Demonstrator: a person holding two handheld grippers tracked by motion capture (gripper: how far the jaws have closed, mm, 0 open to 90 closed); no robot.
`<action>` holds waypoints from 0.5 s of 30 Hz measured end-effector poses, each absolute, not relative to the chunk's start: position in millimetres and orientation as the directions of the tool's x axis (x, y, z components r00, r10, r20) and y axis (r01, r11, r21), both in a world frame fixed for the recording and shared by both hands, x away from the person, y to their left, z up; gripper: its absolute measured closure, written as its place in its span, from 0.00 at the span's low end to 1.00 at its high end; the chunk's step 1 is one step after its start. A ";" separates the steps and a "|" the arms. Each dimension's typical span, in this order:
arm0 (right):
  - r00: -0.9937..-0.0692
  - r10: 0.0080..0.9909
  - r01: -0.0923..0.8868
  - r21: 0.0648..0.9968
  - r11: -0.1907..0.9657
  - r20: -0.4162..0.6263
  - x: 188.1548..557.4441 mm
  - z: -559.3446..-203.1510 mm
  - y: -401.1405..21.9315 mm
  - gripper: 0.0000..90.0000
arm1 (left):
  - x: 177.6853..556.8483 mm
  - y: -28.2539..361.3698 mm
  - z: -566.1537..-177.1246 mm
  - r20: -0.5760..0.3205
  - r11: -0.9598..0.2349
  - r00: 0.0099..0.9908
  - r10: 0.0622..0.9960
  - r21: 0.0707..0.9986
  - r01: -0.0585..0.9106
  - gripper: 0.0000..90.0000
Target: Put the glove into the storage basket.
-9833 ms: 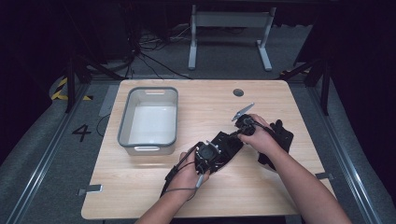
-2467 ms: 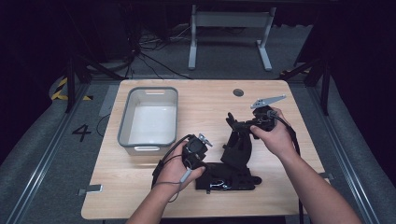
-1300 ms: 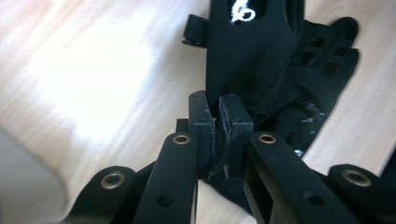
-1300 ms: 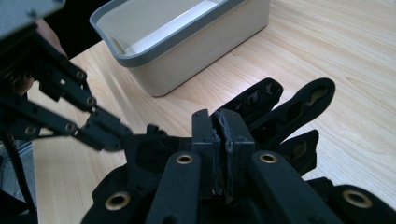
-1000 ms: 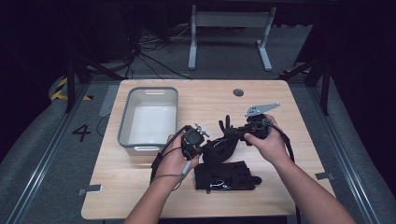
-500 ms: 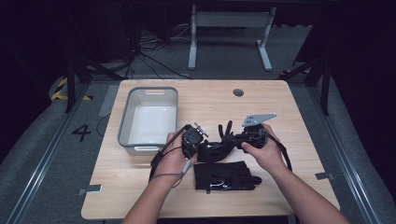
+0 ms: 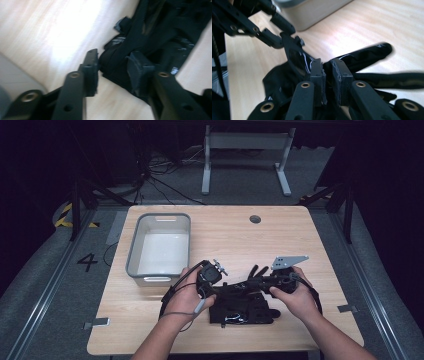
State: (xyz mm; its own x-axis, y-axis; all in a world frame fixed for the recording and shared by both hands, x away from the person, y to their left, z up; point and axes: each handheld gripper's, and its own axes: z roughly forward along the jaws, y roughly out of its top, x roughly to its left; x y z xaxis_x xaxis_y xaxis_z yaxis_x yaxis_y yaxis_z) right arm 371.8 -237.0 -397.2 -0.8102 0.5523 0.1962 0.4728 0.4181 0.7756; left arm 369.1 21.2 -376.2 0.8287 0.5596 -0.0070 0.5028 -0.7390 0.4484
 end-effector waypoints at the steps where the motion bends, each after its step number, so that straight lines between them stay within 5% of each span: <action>1: -0.810 0.550 0.479 0.769 0.424 0.202 368.1 -396.9 -239.7 0.89 | 367.8 21.9 -375.3 -0.047 -0.733 0.834 0.550 0.452 0.509 0.64; 6: -0.819 0.531 0.499 0.726 0.474 0.216 347.4 -400.6 -248.1 0.85 | 359.6 24.7 -369.8 -0.150 -0.723 0.846 0.513 0.456 0.519 0.59; 15: -0.841 0.505 0.473 0.716 0.514 0.192 317.2 -380.4 -262.4 0.83 | 358.0 29.6 -366.6 -0.184 -0.705 0.838 0.515 0.466 0.535 0.57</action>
State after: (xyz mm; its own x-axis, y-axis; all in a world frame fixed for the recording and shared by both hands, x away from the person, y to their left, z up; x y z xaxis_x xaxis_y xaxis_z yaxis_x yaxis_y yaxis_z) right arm 317.2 -262.4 -380.4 -0.8413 0.5052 0.1924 0.4725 0.5143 0.7157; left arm 358.0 29.6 -366.6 0.8375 0.5145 -0.1840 0.5352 -0.7046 0.4658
